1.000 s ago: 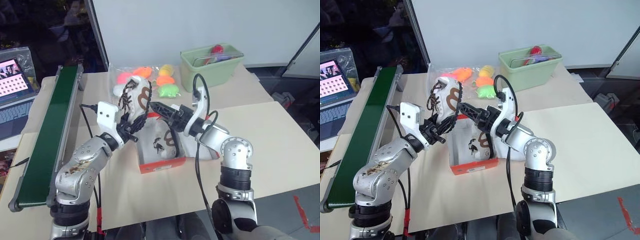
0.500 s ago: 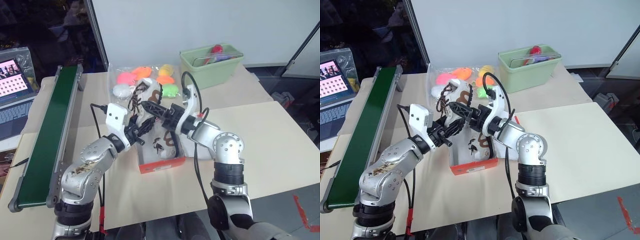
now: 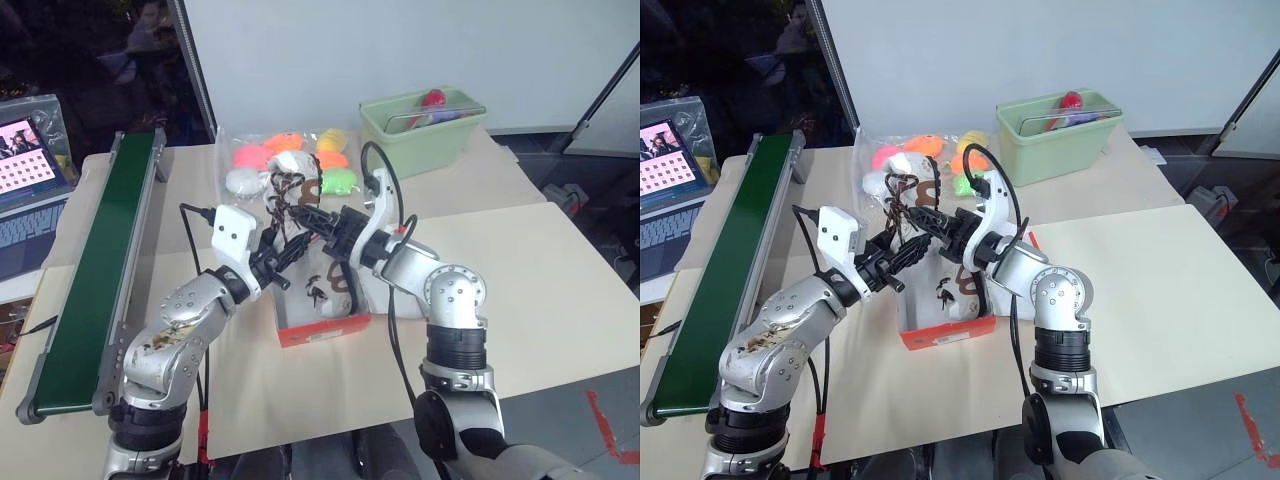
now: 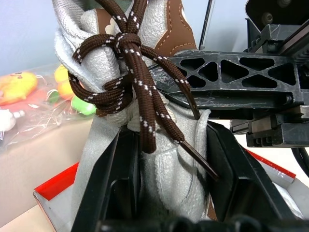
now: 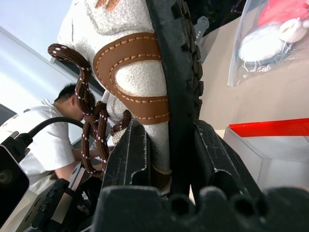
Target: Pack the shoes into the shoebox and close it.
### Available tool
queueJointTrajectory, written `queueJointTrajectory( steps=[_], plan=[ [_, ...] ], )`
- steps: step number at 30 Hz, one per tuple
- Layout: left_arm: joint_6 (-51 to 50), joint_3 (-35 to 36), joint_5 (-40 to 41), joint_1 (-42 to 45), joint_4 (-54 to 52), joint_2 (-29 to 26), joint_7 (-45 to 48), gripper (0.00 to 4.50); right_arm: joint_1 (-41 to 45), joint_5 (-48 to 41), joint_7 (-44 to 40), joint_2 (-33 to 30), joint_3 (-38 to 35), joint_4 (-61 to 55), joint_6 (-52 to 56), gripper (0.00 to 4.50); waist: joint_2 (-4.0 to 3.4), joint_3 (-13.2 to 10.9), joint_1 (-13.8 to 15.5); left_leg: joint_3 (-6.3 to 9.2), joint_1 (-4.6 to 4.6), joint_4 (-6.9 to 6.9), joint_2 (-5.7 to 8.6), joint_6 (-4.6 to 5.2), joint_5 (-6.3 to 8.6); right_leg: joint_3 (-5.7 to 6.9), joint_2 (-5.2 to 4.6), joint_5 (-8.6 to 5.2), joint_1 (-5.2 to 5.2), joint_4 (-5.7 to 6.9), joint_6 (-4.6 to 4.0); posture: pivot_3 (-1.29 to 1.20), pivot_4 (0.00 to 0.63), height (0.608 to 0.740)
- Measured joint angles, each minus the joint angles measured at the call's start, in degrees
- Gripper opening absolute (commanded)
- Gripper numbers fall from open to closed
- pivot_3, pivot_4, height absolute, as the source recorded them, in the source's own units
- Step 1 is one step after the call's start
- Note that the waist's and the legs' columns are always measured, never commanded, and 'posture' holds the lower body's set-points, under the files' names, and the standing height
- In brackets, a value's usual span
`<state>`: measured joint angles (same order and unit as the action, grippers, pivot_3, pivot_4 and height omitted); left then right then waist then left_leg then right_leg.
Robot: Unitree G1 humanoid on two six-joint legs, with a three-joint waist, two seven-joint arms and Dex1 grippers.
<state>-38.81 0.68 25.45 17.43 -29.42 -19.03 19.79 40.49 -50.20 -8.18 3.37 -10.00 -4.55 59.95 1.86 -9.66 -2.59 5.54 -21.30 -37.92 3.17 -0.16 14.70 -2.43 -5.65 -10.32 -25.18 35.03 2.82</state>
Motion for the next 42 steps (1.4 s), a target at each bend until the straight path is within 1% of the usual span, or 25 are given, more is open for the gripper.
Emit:
queueJointTrajectory(
  steps=[3, 5, 6, 10, 14, 17, 21, 24, 26, 28, 29, 31, 34, 37, 42],
  plan=[
    [0.2, -0.1, -0.6, 0.0, 0.0, -0.2, 0.0, 1.71, 0.0, 0.0, 0.6, 0.2, 0.0, -0.2, 0.0, 0.67, 0.0, 0.0, 0.0, 0.0, 0.0, 0.0, 0.0, 0.0, 0.0, 0.0, 0.0, 0.0, 0.0, 0.0, 0.0, 0.0, 0.15, 0.74],
    [1.0, -0.2, -0.9, -0.2, 0.1, -0.2, 0.0, 2.39, 0.0, 0.0, 0.9, 0.6, 0.0, -0.3, 0.0, 0.66, 0.0, 0.0, 0.0, 0.0, 0.0, 0.0, 0.0, 0.0, 0.0, 0.0, 0.0, 0.0, 0.0, 0.0, 0.0, 0.0, 0.15, 0.74],
    [1.4, -0.2, -1.0, -0.2, 0.1, 0.0, -0.1, 2.66, 0.0, 0.0, 1.0, 0.7, -0.1, -0.5, 0.0, 0.66, 0.0, 0.0, 0.0, 0.0, 0.0, 0.0, 0.0, 0.0, 0.0, 0.0, 0.0, 0.0, 0.0, 0.0, 0.0, 0.0, 0.15, 0.74],
    [3.8, -0.6, -2.9, -0.1, 0.2, -1.2, 0.6, 4.19, 0.0, -0.7, 1.6, 1.6, -0.6, -0.5, -0.1, 0.66, -0.01, 0.0, 0.0, 0.0, 0.0, 0.0, 0.0, 0.0, 0.0, 0.0, 0.0, 0.0, -0.01, 0.0, 0.0, 0.0, 0.15, 0.74],
    [5.7, -0.2, -3.3, -0.2, 0.2, -2.0, 1.8, 4.19, 0.5, -0.5, 3.9, 1.7, -1.7, 0.5, -1.2, 0.66, -0.01, 0.0, 0.1, -0.01, 0.0, 0.0, 0.01, 0.0, 0.0, 0.0, 0.0, 0.0, -0.01, -0.01, 0.0, 0.0, 0.15, 0.74],
    [6.7, 1.7, -3.1, -0.7, 0.1, -4.0, 3.4, 4.19, 3.9, 1.6, 6.9, 0.8, -3.8, 4.1, -3.8, 0.66, -0.02, 0.0, -0.2, -0.04, 0.01, 0.0, -0.01, 0.0, 0.0, -0.02, 0.02, 0.01, -0.07, 0.0, -0.02, 0.0, 0.15, 0.74],
    [7.4, 5.2, -2.2, -3.4, 0.0, -9.1, 7.3, 4.19, 10.1, 4.7, 8.2, -5.0, -5.4, 10.7, -4.9, 0.66, -0.05, 0.0, -0.1, -0.33, -0.01, 0.0, -0.02, 0.0, 0.0, -0.02, 0.03, 0.01, -0.07, 0.01, -0.02, 0.0, 0.15, 0.74],
    [7.4, 7.4, -0.4, -4.2, 0.0, -11.4, 9.8, 4.19, 13.4, 6.5, 8.0, -8.6, -5.2, 14.8, -4.2, 0.66, -0.05, 0.0, 0.0, -0.6, -0.05, 0.0, -0.05, 0.04, 0.02, -0.03, 0.02, 0.01, -0.06, 0.0, -0.03, 0.0, 0.15, 0.74],
    [7.7, 8.3, 0.7, -5.4, -0.1, -13.3, 12.2, 4.19, 16.0, 7.5, 7.7, -11.3, -3.8, 17.8, -1.1, 0.66, -0.05, 0.0, -0.1, -0.66, -0.06, 0.0, -0.08, 0.06, 0.03, -0.04, 0.02, 0.02, -0.06, 0.0, -0.04, 0.0, 0.15, 0.74],
    [10.4, 8.4, 0.4, -9.2, 0.3, -16.7, 16.4, 4.19, 19.5, 7.7, 7.4, -13.7, -3.1, 20.6, 5.3, 0.66, -0.09, 0.0, -0.5, -0.8, -0.05, 0.02, -0.17, 0.12, 0.07, -0.11, 0.08, 0.03, -0.12, 0.01, -0.13, 0.0, 0.15, 0.74],
    [13.6, 8.2, -0.7, -12.5, 1.5, -19.3, 20.3, 4.19, 22.5, 7.7, 7.6, -14.9, -3.6, 23.3, 11.3, 0.66, -0.14, -0.1, -0.9, -0.87, -0.05, 0.04, -0.22, 0.12, 0.07, -0.14, 0.11, 0.02, -0.15, 0.03, -0.21, 0.0, 0.15, 0.74],
    [17.4, 7.8, -2.2, -15.5, 4.5, -21.5, 24.9, 4.19, 26.1, 7.3, 7.8, -16.2, -4.3, 25.9, 19.4, 0.66, -0.18, -0.1, -0.9, -0.88, -0.06, 0.05, -0.28, 0.13, 0.07, -0.12, 0.17, 0.0, -0.17, -0.03, -0.27, 0.0, 0.15, 0.74],
    [20.5, 6.7, -3.0, -15.1, 6.2, -21.9, 28.3, 4.19, 29.7, 7.4, 8.7, -14.4, -6.7, 28.6, 27.9, 0.66, -0.18, -0.1, -0.7, -0.88, -0.05, 0.05, -0.3, 0.14, 0.08, -0.09, 0.18, 0.0, -0.1, -0.06, -0.27, 0.0, 0.15, 0.74],
    [22.6, 5.3, -3.4, -13.6, 7.0, -21.9, 30.0, 4.19, 32.0, 7.4, 10.1, -13.3, -7.1, 32.0, 31.7, 0.66, -0.18, -0.1, -0.7, -0.88, -0.05, 0.04, -0.28, 0.14, 0.08, -0.09, 0.16, 0.01, -0.09, 0.01, -0.28, 0.0, 0.15, 0.74],
    [24.2, 3.8, -4.7, -13.0, 8.7, -21.8, 31.1, 4.19, 33.2, 7.2, 13.2, -10.5, -7.2, 36.8, 32.1, 0.66, -0.18, -0.1, -0.9, -0.88, -0.12, 0.04, -0.29, 0.23, 0.13, -0.09, 0.15, 0.01, -0.16, 0.01, -0.28, 0.0, 0.15, 0.74]
  ],
)
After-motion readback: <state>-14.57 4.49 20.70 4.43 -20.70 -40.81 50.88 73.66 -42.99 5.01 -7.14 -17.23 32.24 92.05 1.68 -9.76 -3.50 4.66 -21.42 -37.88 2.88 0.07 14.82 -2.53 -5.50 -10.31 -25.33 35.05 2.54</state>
